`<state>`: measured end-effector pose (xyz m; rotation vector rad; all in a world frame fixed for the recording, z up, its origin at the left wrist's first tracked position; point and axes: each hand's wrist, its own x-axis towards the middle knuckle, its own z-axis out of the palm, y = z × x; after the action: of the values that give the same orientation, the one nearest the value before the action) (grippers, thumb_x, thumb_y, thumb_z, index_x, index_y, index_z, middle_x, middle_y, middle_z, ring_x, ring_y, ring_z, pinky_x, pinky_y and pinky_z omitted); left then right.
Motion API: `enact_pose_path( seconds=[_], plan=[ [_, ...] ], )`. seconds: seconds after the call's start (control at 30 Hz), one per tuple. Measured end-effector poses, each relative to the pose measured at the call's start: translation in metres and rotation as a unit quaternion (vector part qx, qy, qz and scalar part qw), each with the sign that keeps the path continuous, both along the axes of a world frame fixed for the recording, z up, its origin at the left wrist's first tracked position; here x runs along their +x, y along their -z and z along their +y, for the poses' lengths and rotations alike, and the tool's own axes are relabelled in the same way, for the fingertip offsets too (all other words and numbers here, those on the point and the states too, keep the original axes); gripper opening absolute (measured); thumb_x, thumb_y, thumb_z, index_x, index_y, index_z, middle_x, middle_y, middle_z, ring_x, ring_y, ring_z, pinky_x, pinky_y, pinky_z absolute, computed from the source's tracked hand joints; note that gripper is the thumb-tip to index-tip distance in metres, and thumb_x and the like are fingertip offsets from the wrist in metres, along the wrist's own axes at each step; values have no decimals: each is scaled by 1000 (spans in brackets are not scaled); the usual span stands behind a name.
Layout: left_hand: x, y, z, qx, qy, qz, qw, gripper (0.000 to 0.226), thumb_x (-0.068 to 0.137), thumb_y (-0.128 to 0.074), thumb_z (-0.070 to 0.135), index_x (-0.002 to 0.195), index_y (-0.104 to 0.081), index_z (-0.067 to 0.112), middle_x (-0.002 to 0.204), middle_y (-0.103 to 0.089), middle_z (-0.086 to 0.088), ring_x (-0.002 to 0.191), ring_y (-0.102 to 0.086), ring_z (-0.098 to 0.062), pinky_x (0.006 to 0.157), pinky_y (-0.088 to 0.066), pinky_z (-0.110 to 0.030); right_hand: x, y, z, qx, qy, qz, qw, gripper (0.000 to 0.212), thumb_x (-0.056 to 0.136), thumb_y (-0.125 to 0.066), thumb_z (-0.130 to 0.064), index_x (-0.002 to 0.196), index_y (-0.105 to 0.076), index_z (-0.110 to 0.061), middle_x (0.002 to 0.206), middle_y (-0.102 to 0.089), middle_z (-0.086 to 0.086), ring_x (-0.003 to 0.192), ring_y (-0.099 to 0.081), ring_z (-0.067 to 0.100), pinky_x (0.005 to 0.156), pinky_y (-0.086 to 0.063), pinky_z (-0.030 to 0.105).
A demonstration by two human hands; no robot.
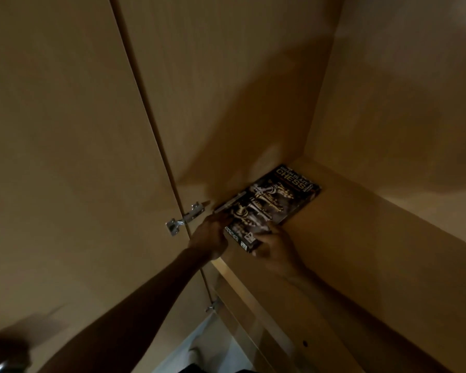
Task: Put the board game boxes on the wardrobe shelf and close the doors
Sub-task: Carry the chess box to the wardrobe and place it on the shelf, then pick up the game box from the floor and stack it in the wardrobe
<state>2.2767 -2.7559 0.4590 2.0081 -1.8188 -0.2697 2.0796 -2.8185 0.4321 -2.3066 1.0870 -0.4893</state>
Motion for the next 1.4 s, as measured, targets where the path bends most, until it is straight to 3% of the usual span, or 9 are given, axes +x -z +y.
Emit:
enact_pose_path(
  seconds=[0.13,0.23,0.3,0.4,0.6,0.87,1.03,1.27,1.4],
  plan=[
    [-12,-4,11,35,-32,81,996,54,89,-52,3,140,-49,22,151,-42,-3,137,-41,-24,105,-40,-30,-6,-10,8,38,-5,-25,999,50,79,-73,-18,127,-62,-13,151,-35,9,138,-35,23,112,-37,36],
    [-19,1,33,-2,-120,161,980,45,91,-54,13,135,-56,23,143,-54,0,132,-48,-19,102,-40,-29,-10,-19,26,56,15,-88,994,40,84,-67,-15,124,-64,-13,137,-51,5,129,-46,16,106,-43,32],
    [-22,8,59,-34,-182,242,953,38,92,-56,15,130,-60,20,132,-62,0,119,-58,-17,92,-47,-26,-9,-26,43,92,25,-144,985,34,86,-64,-15,120,-66,-17,123,-61,-2,112,-57,6,91,-51,24],
    [-27,21,118,-61,-258,322,909,33,92,-59,10,125,-64,17,118,-69,1,104,-64,-10,82,-49,-18,-1,-26,76,177,16,-183,967,29,88,-62,-14,117,-66,-20,113,-64,-10,98,-61,-5,71,-47,5],
    [-37,41,270,-84,-420,406,807,30,90,-62,7,116,-66,20,104,-73,6,100,-66,-6,90,-50,-25,35,0,157,251,-94,-122,956,30,89,-61,-15,118,-65,-17,105,-70,-6,95,-65,5,82,-53,20],
    [-72,50,474,-155,-589,420,673,26,91,-61,6,110,-67,22,102,-73,6,97,-67,-4,83,-48,-21,86,22,323,291,-306,-10,906,27,88,-63,-13,114,-68,-17,94,-70,-7,82,-62,1,72,-45,5],
    [-110,56,609,-211,-669,415,579,26,91,-61,6,113,-67,17,103,-73,4,100,-68,-8,90,-50,-26,101,28,455,298,-420,47,856,26,86,-64,-13,112,-67,-17,93,-70,-4,83,-64,3,73,-46,7],
    [-163,61,783,-274,-754,376,464,23,92,-62,10,107,-66,26,104,-72,4,99,-67,-8,90,-51,-24,120,21,648,283,-565,101,768,28,88,-63,-16,116,-66,-19,97,-69,-4,88,-64,5,70,-48,6],
    [-204,64,866,-333,-810,331,350,23,90,-64,10,104,-67,28,102,-73,0,97,-68,-13,90,-53,-29,127,15,761,258,-667,130,686,28,88,-64,-18,116,-66,-20,98,-69,-4,87,-64,5,70,-49,6]
  ],
)
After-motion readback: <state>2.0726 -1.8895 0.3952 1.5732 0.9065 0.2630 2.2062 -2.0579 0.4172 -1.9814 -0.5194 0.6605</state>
